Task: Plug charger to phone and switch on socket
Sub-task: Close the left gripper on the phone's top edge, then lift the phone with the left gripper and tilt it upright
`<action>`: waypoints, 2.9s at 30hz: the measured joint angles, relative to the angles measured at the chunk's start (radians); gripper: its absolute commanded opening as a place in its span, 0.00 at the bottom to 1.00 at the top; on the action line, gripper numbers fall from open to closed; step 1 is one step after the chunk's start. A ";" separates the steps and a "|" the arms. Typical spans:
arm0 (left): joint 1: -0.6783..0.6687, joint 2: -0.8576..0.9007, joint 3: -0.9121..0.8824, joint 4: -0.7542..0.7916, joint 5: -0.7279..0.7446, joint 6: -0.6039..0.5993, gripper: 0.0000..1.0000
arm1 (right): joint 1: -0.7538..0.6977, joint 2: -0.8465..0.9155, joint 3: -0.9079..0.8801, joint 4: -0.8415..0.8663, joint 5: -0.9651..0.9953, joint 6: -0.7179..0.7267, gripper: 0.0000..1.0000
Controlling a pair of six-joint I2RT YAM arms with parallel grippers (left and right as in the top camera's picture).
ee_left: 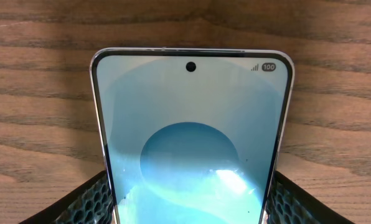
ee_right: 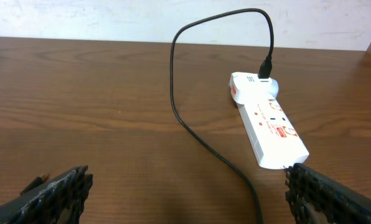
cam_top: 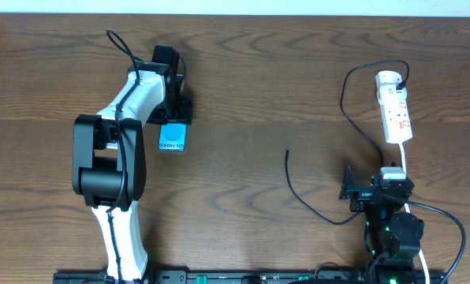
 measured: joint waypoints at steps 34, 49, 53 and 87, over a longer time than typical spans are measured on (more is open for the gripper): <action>0.002 -0.010 0.006 -0.067 0.095 -0.008 0.07 | 0.000 0.000 0.000 0.000 0.000 0.000 0.99; 0.002 -0.228 0.006 -0.079 0.295 -0.038 0.07 | 0.000 0.000 0.000 0.000 0.000 0.000 0.99; 0.002 -0.273 0.006 -0.080 0.352 -0.085 0.07 | 0.000 0.000 0.000 0.000 0.000 0.000 0.99; 0.179 -0.306 0.006 -0.080 1.088 -1.132 0.08 | 0.000 0.000 0.000 0.000 0.000 0.000 0.99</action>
